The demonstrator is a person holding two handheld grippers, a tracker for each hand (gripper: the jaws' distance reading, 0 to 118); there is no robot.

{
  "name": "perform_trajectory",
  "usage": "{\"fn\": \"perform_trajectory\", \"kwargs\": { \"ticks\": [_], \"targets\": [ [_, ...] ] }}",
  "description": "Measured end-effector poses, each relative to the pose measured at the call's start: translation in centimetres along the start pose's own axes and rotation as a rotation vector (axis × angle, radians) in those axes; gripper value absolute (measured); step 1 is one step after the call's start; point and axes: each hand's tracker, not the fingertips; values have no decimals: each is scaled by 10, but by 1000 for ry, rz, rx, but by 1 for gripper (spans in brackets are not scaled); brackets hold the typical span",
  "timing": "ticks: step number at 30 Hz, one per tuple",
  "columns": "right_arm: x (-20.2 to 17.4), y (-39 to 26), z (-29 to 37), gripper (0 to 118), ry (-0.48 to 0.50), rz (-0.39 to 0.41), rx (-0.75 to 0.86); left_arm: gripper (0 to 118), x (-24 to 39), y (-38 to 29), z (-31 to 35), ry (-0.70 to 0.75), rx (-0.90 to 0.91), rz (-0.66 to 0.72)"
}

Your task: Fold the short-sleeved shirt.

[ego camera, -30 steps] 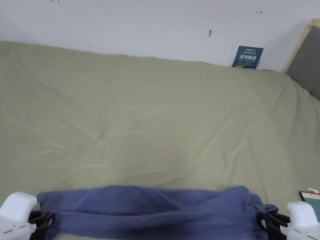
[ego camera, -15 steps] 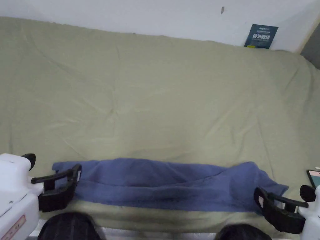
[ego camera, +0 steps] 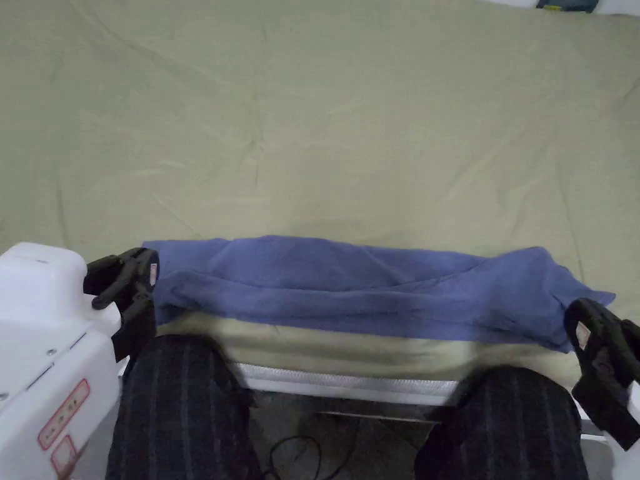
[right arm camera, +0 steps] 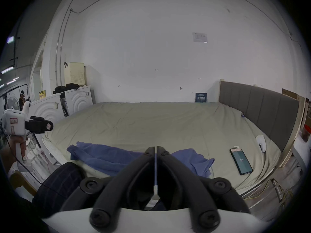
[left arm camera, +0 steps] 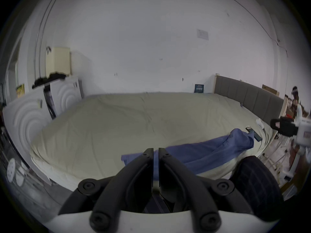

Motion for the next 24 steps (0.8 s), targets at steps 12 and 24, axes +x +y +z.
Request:
{"fn": "perform_trajectory", "kwargs": {
  "ticks": [12, 24],
  "targets": [
    [5, -3, -18, 1, 17, -34, -63, 3, -150, -9, -130, -120, -354, 398],
    [-12, 0, -41, 1, 19, -35, -134, 113, -217, -60, -215, -561, -494, 790]
  ]
}}
